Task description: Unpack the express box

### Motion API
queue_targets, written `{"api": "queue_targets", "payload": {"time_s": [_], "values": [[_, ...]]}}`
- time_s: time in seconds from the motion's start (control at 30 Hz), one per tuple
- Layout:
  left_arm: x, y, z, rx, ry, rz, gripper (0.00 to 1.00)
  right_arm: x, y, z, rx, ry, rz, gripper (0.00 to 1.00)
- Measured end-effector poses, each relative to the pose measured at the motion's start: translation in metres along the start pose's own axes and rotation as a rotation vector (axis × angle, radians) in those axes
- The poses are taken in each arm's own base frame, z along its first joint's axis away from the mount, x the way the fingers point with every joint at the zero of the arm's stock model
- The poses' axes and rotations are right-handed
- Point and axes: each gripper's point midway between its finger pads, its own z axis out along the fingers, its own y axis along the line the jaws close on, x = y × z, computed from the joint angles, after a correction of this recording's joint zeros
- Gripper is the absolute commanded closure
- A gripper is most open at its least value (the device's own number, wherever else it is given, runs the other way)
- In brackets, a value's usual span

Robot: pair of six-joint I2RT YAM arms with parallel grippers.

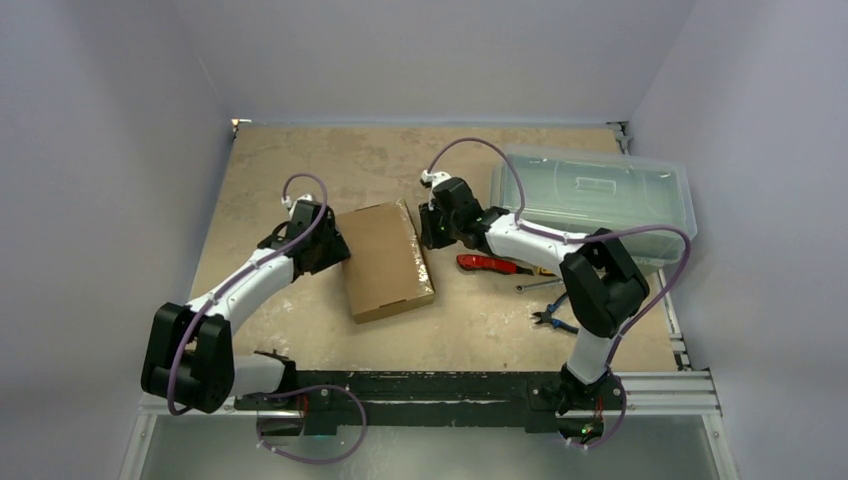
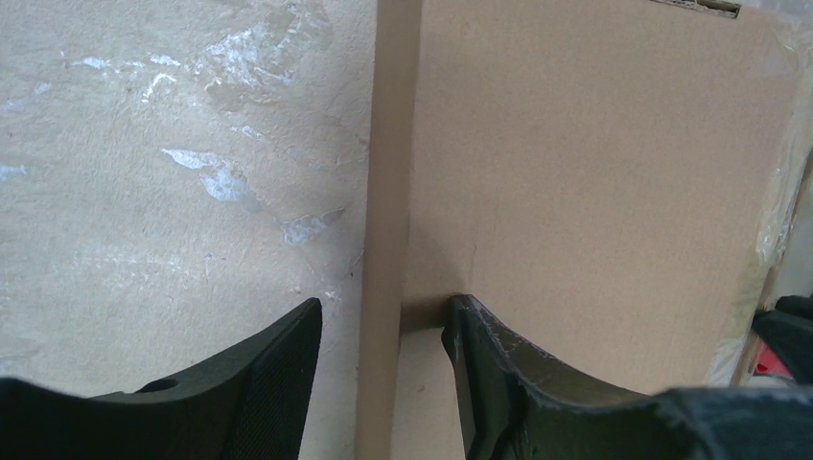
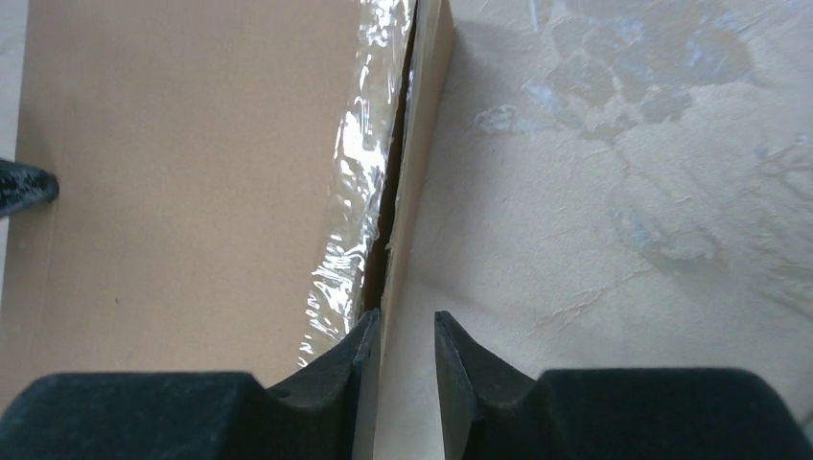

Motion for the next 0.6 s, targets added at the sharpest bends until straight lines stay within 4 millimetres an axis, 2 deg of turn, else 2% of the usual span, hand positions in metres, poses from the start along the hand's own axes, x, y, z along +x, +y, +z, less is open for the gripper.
{"api": "queue_targets", "payload": {"time_s": [0.13,0.23,0.4,0.53,0.6], "values": [[0.001,0.0,0.001,0.018,0.019,0.032,0.48,-0.015,0.007,-0.005,0.049,-0.034,0.019,0.57],[0.0,0.0,0.001,0.021,0.028,0.045,0.48,-0.021,0.014,-0.012,0.047,-0.057,0.037,0.53],[0.0,0.0,0.001,0.023,0.027,0.06,0.49,-0.047,0.023,-0.019,0.015,-0.116,0.058,0.54],[0.0,0.0,0.0,0.024,0.026,0.059,0.54,-0.072,0.024,-0.004,0.014,-0.15,0.067,0.58],[0.0,-0.001,0.001,0.025,0.029,0.059,0.55,-0.073,0.021,0.005,0.017,-0.147,0.071,0.61]]}}
